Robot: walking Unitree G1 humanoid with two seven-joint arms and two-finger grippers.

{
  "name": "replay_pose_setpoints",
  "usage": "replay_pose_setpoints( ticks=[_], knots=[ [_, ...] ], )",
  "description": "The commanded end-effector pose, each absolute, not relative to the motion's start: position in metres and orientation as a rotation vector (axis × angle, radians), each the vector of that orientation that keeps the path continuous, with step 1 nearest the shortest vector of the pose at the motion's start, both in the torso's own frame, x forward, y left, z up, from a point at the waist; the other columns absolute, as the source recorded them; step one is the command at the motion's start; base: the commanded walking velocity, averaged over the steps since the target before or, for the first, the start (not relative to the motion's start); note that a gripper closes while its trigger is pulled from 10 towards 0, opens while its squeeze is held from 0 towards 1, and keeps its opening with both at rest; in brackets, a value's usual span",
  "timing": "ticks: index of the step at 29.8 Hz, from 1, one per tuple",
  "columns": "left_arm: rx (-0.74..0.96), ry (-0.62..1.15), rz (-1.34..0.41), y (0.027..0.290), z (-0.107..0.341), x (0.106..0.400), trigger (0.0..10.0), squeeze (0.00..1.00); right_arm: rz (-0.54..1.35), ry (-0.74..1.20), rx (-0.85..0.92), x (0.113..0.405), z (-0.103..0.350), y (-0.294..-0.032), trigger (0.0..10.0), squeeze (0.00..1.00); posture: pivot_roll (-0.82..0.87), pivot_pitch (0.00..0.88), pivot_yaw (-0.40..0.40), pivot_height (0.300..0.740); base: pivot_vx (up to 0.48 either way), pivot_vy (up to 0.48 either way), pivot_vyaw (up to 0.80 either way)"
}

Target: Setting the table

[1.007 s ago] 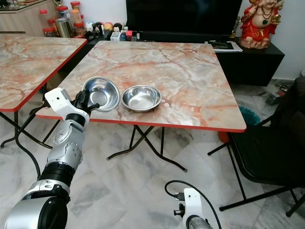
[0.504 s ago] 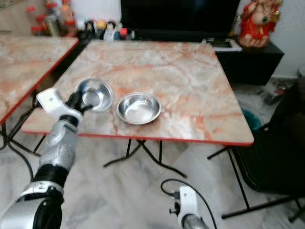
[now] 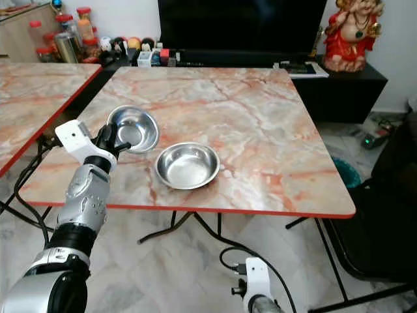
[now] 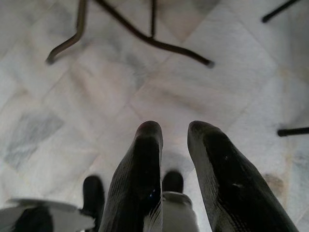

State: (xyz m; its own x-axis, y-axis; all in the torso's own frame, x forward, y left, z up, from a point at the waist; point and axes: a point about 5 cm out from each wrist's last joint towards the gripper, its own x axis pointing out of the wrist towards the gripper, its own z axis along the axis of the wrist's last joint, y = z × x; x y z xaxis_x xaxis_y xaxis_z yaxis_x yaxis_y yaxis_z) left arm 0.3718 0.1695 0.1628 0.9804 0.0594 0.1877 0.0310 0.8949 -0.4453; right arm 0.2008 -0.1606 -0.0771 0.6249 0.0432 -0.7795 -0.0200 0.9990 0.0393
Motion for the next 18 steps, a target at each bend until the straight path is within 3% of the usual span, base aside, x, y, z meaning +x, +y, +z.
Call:
replay_pose_setpoints(
  ticks=[1,3,18],
  knots=[
    [-0.458,-0.210,-0.044,0.155,0.170,0.374,10.0,0.00,0.015,0.905,0.020,0.198,-0.078,-0.170,10.0,0.00,0.01,0.000,0.004,0.740,0.334,0.000,-0.71],
    [-0.455,-0.199,-0.067,0.152,0.169,0.373,10.0,0.00,0.020,0.898,0.020,0.199,-0.077,-0.169,10.0,0.00,0.01,0.000,0.002,0.740,0.304,0.000,0.00],
    [-0.443,-0.155,-0.116,0.141,0.162,0.371,10.0,0.00,0.023,0.899,0.013,0.197,-0.078,-0.170,10.0,0.00,0.01,0.000,0.001,0.740,0.000,0.000,0.00]
  ],
)
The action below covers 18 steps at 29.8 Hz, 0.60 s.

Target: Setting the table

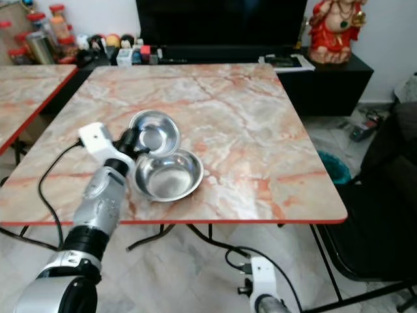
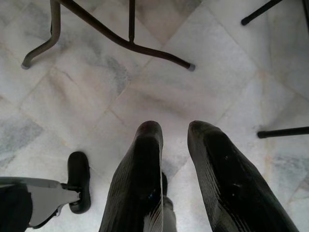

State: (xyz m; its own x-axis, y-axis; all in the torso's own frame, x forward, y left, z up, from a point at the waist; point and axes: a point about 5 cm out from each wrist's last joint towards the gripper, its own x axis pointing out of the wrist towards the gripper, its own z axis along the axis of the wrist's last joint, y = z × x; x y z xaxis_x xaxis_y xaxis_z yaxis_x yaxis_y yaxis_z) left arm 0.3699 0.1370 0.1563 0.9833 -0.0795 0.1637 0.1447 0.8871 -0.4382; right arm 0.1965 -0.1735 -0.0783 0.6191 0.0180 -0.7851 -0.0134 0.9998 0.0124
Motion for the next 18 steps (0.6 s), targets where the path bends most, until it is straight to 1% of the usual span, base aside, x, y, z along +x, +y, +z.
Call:
replay_pose_setpoints(
  ticks=[1,2,4,5,8,9,10,13,18],
  knots=[
    [-0.441,-0.150,-0.117,0.141,0.162,0.370,10.0,0.00,0.023,0.899,0.013,0.197,-0.078,-0.170,10.0,0.00,0.01,0.000,0.001,0.740,0.000,0.000,0.00],
    [-0.415,-0.113,-0.120,0.139,0.158,0.370,10.0,0.00,0.023,0.900,0.012,0.197,-0.078,-0.170,10.0,0.00,0.01,0.000,0.001,0.740,0.000,0.000,0.00],
    [-0.409,-0.104,-0.121,0.139,0.157,0.369,10.0,0.00,0.023,0.901,0.012,0.196,-0.079,-0.170,10.0,0.00,0.01,0.000,0.001,0.740,0.000,0.000,0.00],
    [-0.500,-0.074,-0.092,0.139,0.154,0.368,10.0,0.00,0.025,0.903,0.012,0.196,-0.079,-0.170,10.0,0.00,0.01,0.000,0.000,0.740,0.000,0.000,0.00],
    [-0.670,-0.042,-0.045,0.142,0.152,0.367,10.0,0.00,0.028,0.906,0.011,0.195,-0.079,-0.170,10.0,0.00,0.01,0.000,-0.001,0.740,0.000,0.000,0.00],
    [-0.670,-0.042,-0.045,0.142,0.152,0.367,10.0,0.00,0.028,0.906,0.011,0.195,-0.079,-0.170,10.0,0.00,0.01,0.000,-0.001,0.740,0.000,0.000,0.00],
    [-0.701,0.002,-0.058,0.138,0.150,0.368,10.0,0.00,0.031,0.908,0.009,0.195,-0.080,-0.169,10.0,0.00,0.01,0.000,-0.001,0.740,0.000,0.000,0.00],
    [-0.724,0.046,-0.078,0.132,0.147,0.368,10.0,0.00,0.034,0.909,0.007,0.194,-0.080,-0.168,10.0,0.00,0.01,0.000,0.000,0.740,0.000,0.000,0.00],
    [-0.679,0.107,-0.162,0.117,0.147,0.368,10.0,0.00,0.033,0.909,0.011,0.194,-0.080,-0.167,10.0,0.00,0.02,0.000,0.003,0.740,0.000,0.000,0.00]
  ],
)
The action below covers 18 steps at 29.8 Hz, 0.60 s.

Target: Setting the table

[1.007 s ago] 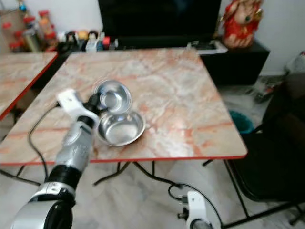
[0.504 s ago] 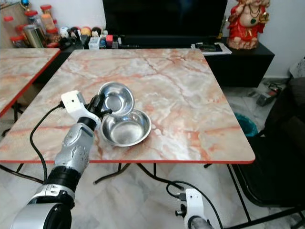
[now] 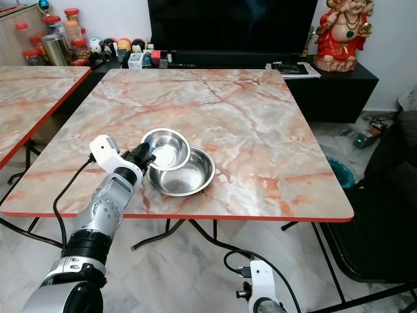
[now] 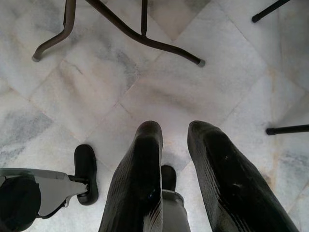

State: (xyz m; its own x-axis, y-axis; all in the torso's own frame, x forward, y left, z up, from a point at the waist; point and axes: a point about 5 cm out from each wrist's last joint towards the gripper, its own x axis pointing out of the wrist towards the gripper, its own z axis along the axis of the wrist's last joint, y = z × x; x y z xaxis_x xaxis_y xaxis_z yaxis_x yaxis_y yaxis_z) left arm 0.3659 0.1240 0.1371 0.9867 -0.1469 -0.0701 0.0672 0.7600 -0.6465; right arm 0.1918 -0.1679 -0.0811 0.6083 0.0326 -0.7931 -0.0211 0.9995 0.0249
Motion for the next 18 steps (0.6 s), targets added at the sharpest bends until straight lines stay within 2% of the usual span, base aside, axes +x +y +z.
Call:
replay_pose_setpoints(
  ticks=[1,4,18],
  knots=[
    [-0.684,0.122,-0.184,0.1136,0.1470,0.3681,10.0,0.00,0.033,0.909,0.012,0.1942,-0.0799,-0.1673,10.0,0.00,0.02,0.000,0.003,0.740,0.000,0.000,0.00],
    [-0.624,0.172,-0.221,0.1044,0.1475,0.3693,10.0,0.00,0.031,0.907,0.016,0.1941,-0.0800,-0.1664,10.0,0.00,0.01,0.000,0.013,0.740,0.000,0.000,0.00],
    [-0.559,0.212,-0.213,0.1067,0.1510,0.3712,10.0,0.00,0.014,0.911,0.037,0.1912,-0.0816,-0.1640,10.0,0.00,0.01,0.000,0.038,0.740,0.000,0.000,0.00]
  ],
)
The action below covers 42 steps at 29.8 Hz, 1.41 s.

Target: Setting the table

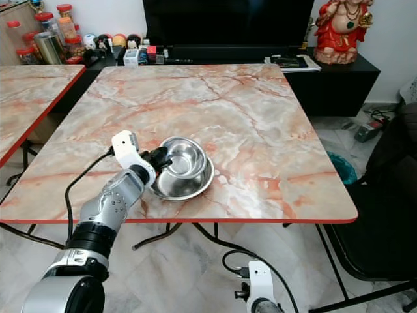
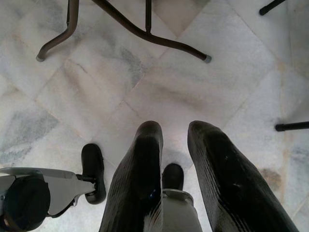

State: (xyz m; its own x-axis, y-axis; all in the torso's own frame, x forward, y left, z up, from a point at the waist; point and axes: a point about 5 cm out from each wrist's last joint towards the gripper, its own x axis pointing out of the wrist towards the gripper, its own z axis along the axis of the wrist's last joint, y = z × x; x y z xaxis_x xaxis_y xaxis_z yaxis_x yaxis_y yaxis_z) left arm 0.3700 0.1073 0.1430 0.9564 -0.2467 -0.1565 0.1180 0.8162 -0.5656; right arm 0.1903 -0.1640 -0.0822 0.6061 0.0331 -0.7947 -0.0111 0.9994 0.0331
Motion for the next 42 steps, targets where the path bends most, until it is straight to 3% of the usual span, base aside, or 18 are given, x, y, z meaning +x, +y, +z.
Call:
replay_pose_setpoints(
  ticks=[1,32,33,34,35,36,37,42],
  knots=[
    [-0.553,0.216,-0.220,0.1059,0.1510,0.3710,10.0,0.00,0.015,0.911,0.037,0.1911,-0.0816,-0.1641,10.0,0.00,0.01,0.000,0.038,0.740,0.000,0.000,0.00],
    [-0.502,0.300,-0.217,0.1071,0.1426,0.3664,10.0,0.00,0.023,0.916,0.035,0.1911,-0.0818,-0.1630,10.0,0.00,0.01,0.000,0.035,0.740,0.000,0.000,0.00],
    [-0.500,0.304,-0.226,0.1060,0.1423,0.3662,10.0,0.04,0.023,0.917,0.035,0.1910,-0.0819,-0.1630,10.0,0.00,0.01,0.000,0.037,0.740,0.000,0.000,0.00],
    [-0.498,0.307,-0.233,0.1053,0.1421,0.3660,10.0,0.21,0.023,0.917,0.036,0.1909,-0.0819,-0.1630,10.0,0.00,0.01,0.000,0.037,0.740,0.000,0.000,0.00],
    [-0.497,0.309,-0.237,0.1047,0.1419,0.3658,10.0,0.91,0.022,0.918,0.036,0.1908,-0.0820,-0.1630,10.0,0.00,0.01,0.000,0.037,0.740,0.000,0.000,0.00],
    [-0.496,0.310,-0.238,0.1044,0.1418,0.3657,10.0,0.91,0.022,0.918,0.036,0.1908,-0.0820,-0.1630,10.0,0.00,0.01,0.000,0.037,0.740,0.000,0.000,0.00],
    [-0.494,0.309,-0.235,0.1047,0.1417,0.3656,10.0,1.00,0.023,0.918,0.036,0.1907,-0.0820,-0.1630,10.0,0.00,0.01,0.000,0.037,0.740,0.000,0.000,0.00],
    [-0.479,0.310,-0.224,0.1059,0.1416,0.3659,10.0,1.00,0.026,0.918,0.035,0.1910,-0.0819,-0.1630,10.0,0.00,0.01,0.000,0.033,0.740,0.000,0.000,0.00]
  ],
)
